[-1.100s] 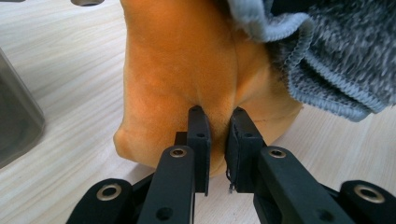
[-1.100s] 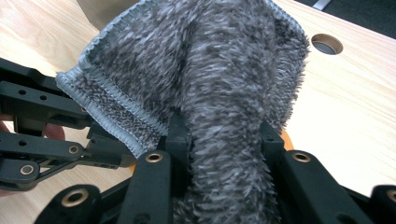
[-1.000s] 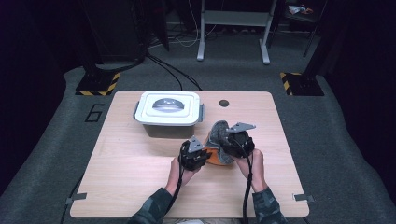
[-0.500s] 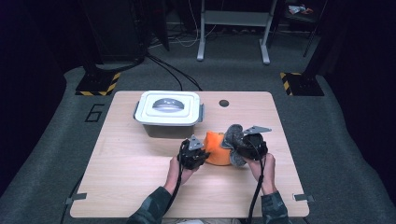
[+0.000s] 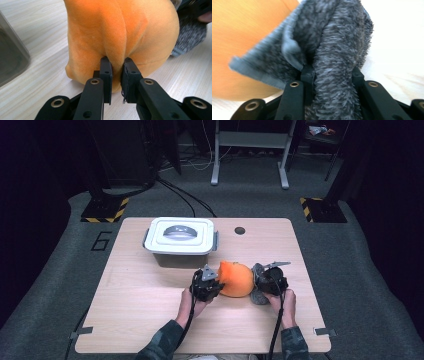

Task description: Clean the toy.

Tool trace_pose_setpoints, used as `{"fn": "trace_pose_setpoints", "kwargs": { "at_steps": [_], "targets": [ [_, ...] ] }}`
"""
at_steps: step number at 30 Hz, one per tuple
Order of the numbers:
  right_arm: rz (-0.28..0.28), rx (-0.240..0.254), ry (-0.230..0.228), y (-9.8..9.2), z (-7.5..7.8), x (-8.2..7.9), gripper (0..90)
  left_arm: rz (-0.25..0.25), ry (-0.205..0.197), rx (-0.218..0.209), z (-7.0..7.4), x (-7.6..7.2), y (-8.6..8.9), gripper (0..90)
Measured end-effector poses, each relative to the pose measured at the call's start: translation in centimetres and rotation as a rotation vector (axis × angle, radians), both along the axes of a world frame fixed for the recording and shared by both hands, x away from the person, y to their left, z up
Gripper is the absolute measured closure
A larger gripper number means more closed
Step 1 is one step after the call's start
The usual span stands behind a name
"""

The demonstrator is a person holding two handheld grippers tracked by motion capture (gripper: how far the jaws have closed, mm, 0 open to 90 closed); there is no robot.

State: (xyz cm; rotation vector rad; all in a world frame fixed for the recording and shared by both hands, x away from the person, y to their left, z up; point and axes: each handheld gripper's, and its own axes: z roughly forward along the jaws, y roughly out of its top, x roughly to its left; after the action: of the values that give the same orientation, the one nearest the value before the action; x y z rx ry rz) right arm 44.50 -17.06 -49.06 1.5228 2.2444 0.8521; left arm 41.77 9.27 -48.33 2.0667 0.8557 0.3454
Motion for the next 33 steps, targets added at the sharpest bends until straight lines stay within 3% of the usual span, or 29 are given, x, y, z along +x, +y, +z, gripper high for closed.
{"fn": "trace_pose_setpoints", "kwargs": {
  "at_steps": [3, 7, 12, 15, 20, 25, 27, 33],
  "targets": [
    [0.014, -0.012, 0.032, 0.2, -1.0, 0.4, 66.2, 0.0, -0.002, -0.003, 0.0, 0.0, 0.0, 80.2],
    [0.002, -0.022, 0.015, -0.2, -0.1, 0.2, 66.5, 0.004, -0.006, -0.005, 0.0, -0.1, 0.0, 79.8],
    [-0.012, 0.033, -0.101, -1.0, 3.8, -1.2, 66.9, -0.002, -0.009, -0.005, 0.0, -0.1, -0.1, 79.4],
    [0.05, 0.036, -0.169, -0.2, 6.4, -2.0, 66.9, -0.004, -0.012, 0.003, 0.1, -0.2, -0.1, 79.3],
    [0.161, 0.04, -0.215, 3.3, 9.0, -2.4, 66.7, -0.007, -0.013, 0.005, 0.1, -0.2, -0.1, 79.3],
    [0.267, 0.042, -0.21, 6.8, 8.6, -1.8, 66.0, -0.014, -0.016, 0.013, 0.1, -0.2, -0.1, 79.3],
    [0.274, -0.001, -0.205, 7.5, 8.0, -1.5, 66.1, -0.008, -0.013, 0.012, 0.0, -0.2, 0.0, 79.3],
    [0.231, 0.0, -0.206, 6.8, 7.6, -1.5, 66.5, -0.011, -0.006, -0.004, 0.0, -0.1, 0.0, 79.2]
  ]
}}
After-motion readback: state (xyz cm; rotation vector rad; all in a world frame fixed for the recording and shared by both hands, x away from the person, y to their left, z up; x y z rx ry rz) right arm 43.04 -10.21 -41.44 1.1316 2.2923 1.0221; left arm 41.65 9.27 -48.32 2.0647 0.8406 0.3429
